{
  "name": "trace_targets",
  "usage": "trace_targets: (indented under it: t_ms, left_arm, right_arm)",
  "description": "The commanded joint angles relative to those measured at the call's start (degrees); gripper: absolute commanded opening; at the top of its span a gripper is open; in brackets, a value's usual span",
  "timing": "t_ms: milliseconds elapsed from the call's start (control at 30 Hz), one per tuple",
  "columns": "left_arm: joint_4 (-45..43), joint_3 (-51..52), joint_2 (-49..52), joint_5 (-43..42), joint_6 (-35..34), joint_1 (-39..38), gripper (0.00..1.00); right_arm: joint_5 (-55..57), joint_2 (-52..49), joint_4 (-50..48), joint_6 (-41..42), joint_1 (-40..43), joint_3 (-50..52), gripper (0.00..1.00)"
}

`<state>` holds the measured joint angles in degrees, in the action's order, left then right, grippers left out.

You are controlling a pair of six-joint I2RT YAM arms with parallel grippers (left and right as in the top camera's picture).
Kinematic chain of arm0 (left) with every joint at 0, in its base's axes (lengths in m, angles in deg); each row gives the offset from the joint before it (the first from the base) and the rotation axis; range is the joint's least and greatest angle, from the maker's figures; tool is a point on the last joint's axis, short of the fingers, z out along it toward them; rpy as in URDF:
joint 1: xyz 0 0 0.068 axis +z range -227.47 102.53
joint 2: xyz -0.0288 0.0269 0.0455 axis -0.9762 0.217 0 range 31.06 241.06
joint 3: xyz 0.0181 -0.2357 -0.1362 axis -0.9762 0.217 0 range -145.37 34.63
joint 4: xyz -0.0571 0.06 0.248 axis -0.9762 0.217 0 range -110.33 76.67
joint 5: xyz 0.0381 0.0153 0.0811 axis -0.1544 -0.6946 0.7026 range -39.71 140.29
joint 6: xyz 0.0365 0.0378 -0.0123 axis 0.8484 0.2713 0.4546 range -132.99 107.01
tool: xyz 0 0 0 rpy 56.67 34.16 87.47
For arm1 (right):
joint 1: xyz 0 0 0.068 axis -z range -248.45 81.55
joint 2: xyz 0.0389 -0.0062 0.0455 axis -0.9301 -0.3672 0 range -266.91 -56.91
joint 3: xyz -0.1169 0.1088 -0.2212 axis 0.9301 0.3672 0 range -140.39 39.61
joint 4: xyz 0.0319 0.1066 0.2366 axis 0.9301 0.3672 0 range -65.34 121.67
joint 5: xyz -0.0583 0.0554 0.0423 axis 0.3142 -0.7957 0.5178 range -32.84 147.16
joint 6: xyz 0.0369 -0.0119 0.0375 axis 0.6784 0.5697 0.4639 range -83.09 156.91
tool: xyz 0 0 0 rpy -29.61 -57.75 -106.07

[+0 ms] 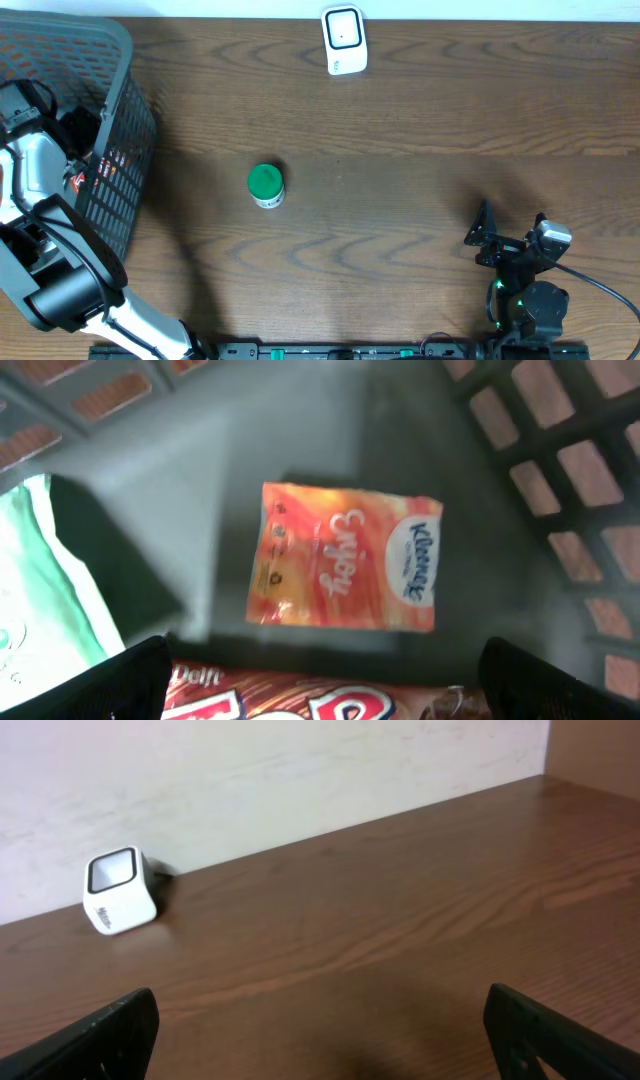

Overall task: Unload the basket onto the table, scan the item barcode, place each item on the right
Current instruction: 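Reach into the basket and grasp the orange tissue pack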

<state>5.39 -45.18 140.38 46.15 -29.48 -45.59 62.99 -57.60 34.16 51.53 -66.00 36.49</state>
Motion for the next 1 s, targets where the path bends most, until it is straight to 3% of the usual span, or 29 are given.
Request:
trace_targets:
  t_ms: [0,967]
  left_arm:
    - [-1.2,-0.6,0.4,0.4,0.4,0.1,0.98]
    - [-9.6,-0.6,9.9,0.8,0.3,0.1,0.98]
  right_arm:
    - [0.3,0.3,-0.1,-0.1,0.5,0.3,0.99]
    - [0.3,0.3,-0.1,-0.1,0.5,0.3,0.99]
